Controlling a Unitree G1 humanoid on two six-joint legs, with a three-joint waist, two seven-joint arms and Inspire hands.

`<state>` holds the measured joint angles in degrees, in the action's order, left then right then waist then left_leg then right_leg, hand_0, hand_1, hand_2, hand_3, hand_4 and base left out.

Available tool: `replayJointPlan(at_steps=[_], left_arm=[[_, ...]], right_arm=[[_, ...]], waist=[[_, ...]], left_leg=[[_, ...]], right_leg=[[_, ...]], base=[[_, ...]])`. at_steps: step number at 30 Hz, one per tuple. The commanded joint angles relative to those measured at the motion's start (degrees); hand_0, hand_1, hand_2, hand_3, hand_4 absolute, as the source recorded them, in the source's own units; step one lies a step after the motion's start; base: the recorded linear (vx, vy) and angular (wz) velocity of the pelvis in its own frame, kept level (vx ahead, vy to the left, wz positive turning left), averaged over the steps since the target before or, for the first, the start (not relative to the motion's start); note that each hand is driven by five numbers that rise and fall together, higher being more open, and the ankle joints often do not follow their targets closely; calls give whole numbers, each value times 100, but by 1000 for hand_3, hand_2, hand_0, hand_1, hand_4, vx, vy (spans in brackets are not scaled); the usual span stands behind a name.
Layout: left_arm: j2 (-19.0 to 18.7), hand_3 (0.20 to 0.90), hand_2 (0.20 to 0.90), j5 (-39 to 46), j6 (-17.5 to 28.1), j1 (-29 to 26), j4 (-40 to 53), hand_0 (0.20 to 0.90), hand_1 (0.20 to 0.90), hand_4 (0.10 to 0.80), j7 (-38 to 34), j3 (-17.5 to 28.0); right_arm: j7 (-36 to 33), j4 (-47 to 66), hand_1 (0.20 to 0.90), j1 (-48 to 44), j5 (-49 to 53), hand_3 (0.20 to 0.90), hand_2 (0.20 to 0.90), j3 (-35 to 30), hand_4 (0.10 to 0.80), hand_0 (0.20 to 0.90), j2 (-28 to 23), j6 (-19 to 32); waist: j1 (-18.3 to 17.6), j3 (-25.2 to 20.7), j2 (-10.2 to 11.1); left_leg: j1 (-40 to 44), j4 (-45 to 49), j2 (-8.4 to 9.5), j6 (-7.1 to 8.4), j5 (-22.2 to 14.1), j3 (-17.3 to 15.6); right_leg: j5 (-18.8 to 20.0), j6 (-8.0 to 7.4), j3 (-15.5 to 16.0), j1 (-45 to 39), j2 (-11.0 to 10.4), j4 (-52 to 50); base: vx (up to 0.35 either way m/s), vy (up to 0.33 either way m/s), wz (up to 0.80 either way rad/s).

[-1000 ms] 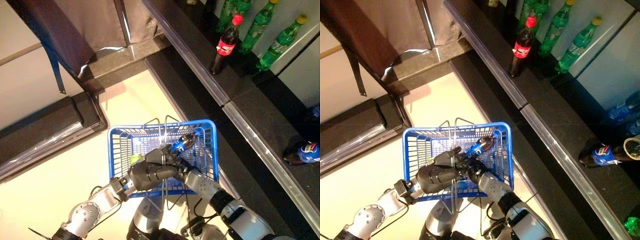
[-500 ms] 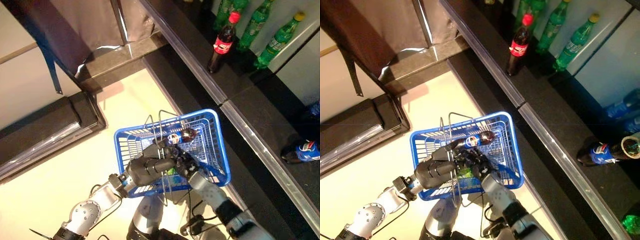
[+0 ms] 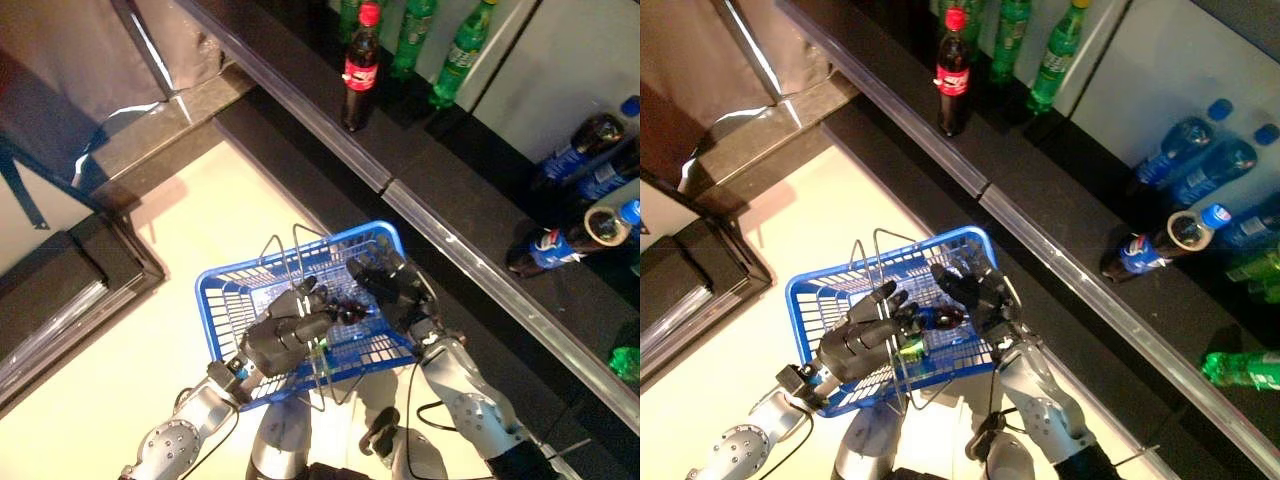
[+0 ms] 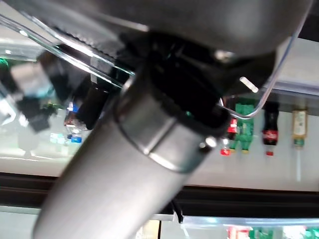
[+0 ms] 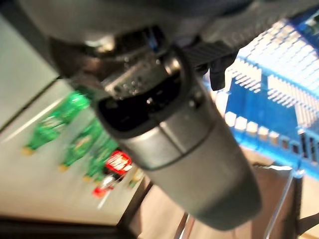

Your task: Pick up the drink and place into the basket.

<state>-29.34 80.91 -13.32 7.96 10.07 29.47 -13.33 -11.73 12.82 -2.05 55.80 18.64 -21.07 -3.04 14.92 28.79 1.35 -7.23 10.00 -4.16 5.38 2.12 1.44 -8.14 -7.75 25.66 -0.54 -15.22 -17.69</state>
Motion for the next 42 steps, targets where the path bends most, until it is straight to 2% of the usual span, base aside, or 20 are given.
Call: replayJointPlan(at_steps=[1,7,10,13,18,20,24,25,28,31,33,34,35,36,37,38,39,40,41,42], left_arm=[[768,200,300,757,792,-368,2024,300,300,100,1119,405],[790,200,300,664,1048,-125,1945,300,300,100,859,578],[888,200,300,553,1218,80,1731,300,300,100,244,696],[943,200,300,361,1442,268,1465,300,300,100,-26,756],[1018,200,300,89,1978,586,875,300,300,100,-596,939],[1126,200,300,-140,2348,782,247,300,300,100,-969,1179],[1260,200,300,-386,2698,823,-616,300,300,100,-1403,1373],[1296,200,300,-500,2770,786,-861,300,300,100,-1732,1419],[1335,200,300,-634,2893,620,-1546,300,300,100,-1953,1490],[1395,200,300,-778,3035,377,-2227,300,300,100,-2355,1442],[1525,200,300,-644,3033,247,-2661,300,300,100,-2513,1480],[1690,200,300,-621,3074,166,-3068,300,300,100,-2568,1573],[1691,200,300,-621,3074,162,-3072,300,300,100,-2566,1575],[1833,200,300,-553,3028,78,-3395,300,300,100,-2640,1650],[1852,200,300,-557,3024,61,-3464,300,300,100,-2626,1662],[1972,200,300,-548,2971,-55,-3887,300,300,100,-2642,1719],[2006,200,300,-495,2974,-87,-4011,300,300,100,-2647,1732],[2156,200,300,-386,2984,-124,-4329,300,300,100,-2714,1818],[2192,200,300,-335,3010,-122,-4432,300,300,100,-2706,1845],[2238,200,300,-256,3064,-89,-4517,300,300,100,-2735,1873]], right_arm=[[980,947,900,41,-393,900,900,-159,800,900,-273,460],[1647,1510,900,501,-324,900,900,-630,800,900,-579,857],[1957,1687,900,826,-296,900,900,-971,800,900,-597,1117],[2085,1699,900,1095,-247,900,900,-1221,800,900,-633,1214],[2118,1371,900,1554,-82,900,900,-1551,800,900,-558,1236],[2121,855,900,1894,-181,900,900,-1703,800,900,-383,1268],[1962,72,900,2110,-542,900,900,-1690,800,900,-192,1254],[1823,-156,900,2124,-677,900,900,-1665,800,900,-149,1137],[1624,-861,900,2097,-1066,900,900,-1560,800,900,-70,1064],[1372,-1672,900,1958,-1458,900,900,-1379,800,900,-21,890],[1205,-2165,900,1845,-1740,900,900,-1272,800,900,18,701],[1134,-2605,900,1755,-2222,900,900,-1181,800,900,-11,538],[1134,-2608,900,1750,-2223,900,900,-1180,800,900,-11,538],[1105,-2918,900,1724,-2192,900,900,-1128,800,900,-30,342],[1110,-2985,900,1715,-2160,900,900,-1124,800,900,-24,337],[1061,-3384,900,1633,-2224,900,900,-1098,800,900,17,329],[1045,-3502,900,1589,-2268,900,900,-1077,800,900,30,324],[966,-3817,900,1468,-2375,900,900,-1030,800,900,80,206],[940,-3903,900,1437,-2392,900,900,-1027,800,900,96,167],[950,-4029,900,1409,-2461,900,900,-1024,800,900,111,109]], waist=[[-186,-698,15],[-458,-908,112],[-693,-1129,153],[-865,-1273,170],[-1127,-1470,187],[-1294,-1615,202],[-1469,-1753,190],[-1522,-1785,175],[-1622,-1857,135],[-1715,-1905,82],[-1757,-1910,67],[-1782,-1904,55],[-1784,-1904,52],[-1818,-1868,45],[-1827,-1862,47],[-1880,-1839,107],[-1874,-1844,128],[-1817,-1880,171],[-1804,-1893,164],[-1749,-1917,169]], left_leg=[[-14,107,137,-245,-56,-347],[195,-86,5,-225,-23,-566],[391,-288,-110,-202,12,-774],[530,-423,-188,-191,26,-949],[737,-657,-304,-160,51,-1217],[876,-826,-363,-131,70,-1397],[1005,-1019,-441,-68,120,-1573],[1044,-1078,-470,-44,143,-1620],[1088,-1136,-529,11,175,-1658],[1111,-1181,-665,114,264,-1651],[1096,-1125,-792,208,334,-1664],[1005,-1024,-976,313,485,-1740],[1001,-1023,-981,316,487,-1739],[844,-838,-1141,390,734,-1826],[821,-797,-1152,391,740,-1856],[801,-424,-1008,287,485,-2035],[791,-331,-895,234,350,-1981],[745,-108,-488,106,31,-1602],[731,-71,-378,76,-27,-1473],[710,2,-120,-7,-173,-1169]], right_leg=[[466,115,-30,-48,301,182],[532,77,-266,-68,367,362],[569,48,-508,-93,393,508],[608,18,-696,-94,407,597],[659,-21,-973,-107,421,773],[698,-43,-1144,-132,428,924],[696,-39,-1266,-170,464,1057],[676,-22,-1290,-178,492,1066],[620,39,-1330,-183,577,1064],[557,168,-1393,-185,749,1082],[540,263,-1429,-183,861,1105],[537,357,-1452,-183,952,1148],[539,361,-1452,-181,957,1151],[538,446,-1472,-210,1073,1202],[539,458,-1465,-216,1083,1210],[569,499,-1387,-270,1054,1291],[603,497,-1391,-273,1036,1334],[715,474,-1511,-265,1010,1478],[741,464,-1575,-267,1020,1519],[794,449,-1710,-262,1036,1585]], base=[[-41,1,-24],[-19,2,-22],[-20,24,-26],[-36,21,-27],[-52,-4,-34],[-56,-44,-37],[-82,-92,-46],[-78,-98,-34],[-110,-171,-23],[-104,-205,-30],[-131,-260,-15],[-106,-185,-11],[-176,-275,-21],[-108,-169,-18],[-180,-288,-16],[-89,-162,-6],[-105,-202,-7],[-36,-83,-15],[-26,-71,-33],[10,-38,-63]])
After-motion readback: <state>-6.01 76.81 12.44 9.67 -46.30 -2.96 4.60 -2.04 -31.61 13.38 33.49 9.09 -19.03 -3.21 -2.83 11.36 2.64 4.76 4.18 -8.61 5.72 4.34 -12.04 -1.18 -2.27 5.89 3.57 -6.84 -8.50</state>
